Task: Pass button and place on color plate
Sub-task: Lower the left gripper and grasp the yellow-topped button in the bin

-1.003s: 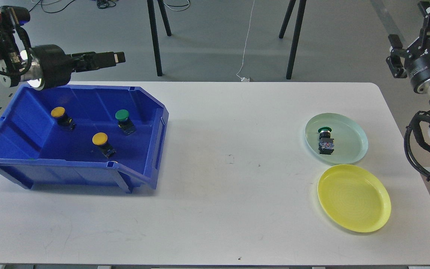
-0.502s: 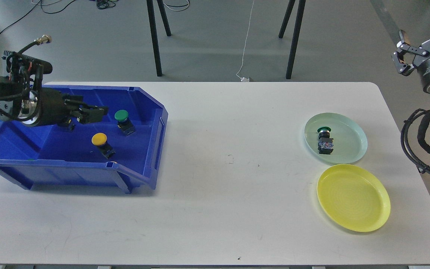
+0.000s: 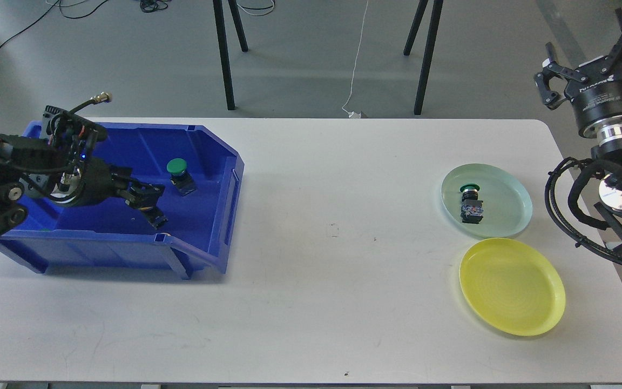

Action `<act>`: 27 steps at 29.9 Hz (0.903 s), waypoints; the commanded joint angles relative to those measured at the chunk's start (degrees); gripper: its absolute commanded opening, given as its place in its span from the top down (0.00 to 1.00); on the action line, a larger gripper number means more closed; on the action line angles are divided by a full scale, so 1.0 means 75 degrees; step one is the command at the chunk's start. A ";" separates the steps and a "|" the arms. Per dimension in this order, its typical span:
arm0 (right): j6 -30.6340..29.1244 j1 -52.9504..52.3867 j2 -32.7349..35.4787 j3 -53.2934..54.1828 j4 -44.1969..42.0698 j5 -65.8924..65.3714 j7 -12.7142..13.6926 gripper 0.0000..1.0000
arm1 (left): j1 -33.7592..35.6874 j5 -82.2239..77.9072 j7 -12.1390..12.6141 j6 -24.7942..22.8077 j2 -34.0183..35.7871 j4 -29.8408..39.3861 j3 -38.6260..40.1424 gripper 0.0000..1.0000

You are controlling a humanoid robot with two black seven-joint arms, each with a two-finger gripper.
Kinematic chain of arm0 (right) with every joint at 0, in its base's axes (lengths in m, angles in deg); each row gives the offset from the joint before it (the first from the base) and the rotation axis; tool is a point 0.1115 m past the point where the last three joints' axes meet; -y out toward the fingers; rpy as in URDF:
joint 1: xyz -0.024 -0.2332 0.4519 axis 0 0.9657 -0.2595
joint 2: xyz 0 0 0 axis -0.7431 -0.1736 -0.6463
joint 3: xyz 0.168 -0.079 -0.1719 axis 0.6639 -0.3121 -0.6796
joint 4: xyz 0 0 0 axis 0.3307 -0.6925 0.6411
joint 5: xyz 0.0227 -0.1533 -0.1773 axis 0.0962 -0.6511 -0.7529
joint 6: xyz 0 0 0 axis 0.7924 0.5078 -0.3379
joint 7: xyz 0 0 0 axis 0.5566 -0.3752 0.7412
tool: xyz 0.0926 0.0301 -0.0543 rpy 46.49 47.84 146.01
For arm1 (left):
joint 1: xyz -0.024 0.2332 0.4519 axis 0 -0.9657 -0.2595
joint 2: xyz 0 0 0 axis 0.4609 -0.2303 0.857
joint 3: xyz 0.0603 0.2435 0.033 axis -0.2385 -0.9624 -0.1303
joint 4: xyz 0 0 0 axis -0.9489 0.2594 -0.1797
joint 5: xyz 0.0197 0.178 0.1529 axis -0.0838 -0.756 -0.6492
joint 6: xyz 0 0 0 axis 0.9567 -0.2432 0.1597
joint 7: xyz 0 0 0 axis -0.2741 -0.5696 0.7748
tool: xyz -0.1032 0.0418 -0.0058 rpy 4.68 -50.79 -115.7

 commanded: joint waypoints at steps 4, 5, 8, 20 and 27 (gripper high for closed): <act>-0.0001 0.0006 -0.0012 -0.0093 0.0015 -0.0011 0.0013 0.05 | -0.0168 -0.0056 0.0012 0.0000 -0.0164 -0.0044 -0.0028 0.22; -0.0001 0.0006 -0.0012 -0.0082 0.0015 -0.0011 0.0013 0.05 | -0.0204 -0.0079 0.0024 0.0000 -0.0164 -0.0091 -0.0028 0.24; -0.0001 0.0006 -0.0012 -0.0093 0.0004 -0.0011 0.0013 0.05 | -0.0251 -0.0161 0.0059 0.0000 -0.0176 -0.0173 -0.0028 0.27; -0.0001 0.0006 -0.0012 -0.0105 0.0004 -0.0011 0.0013 0.05 | -0.0321 -0.0208 0.0106 0.0000 -0.0293 -0.0431 -0.0156 0.44; -0.0001 0.0006 -0.0012 -0.0105 0.0004 -0.0011 0.0001 0.05 | -0.0321 -0.0208 0.0106 0.0000 -0.0328 -0.0513 -0.0238 0.44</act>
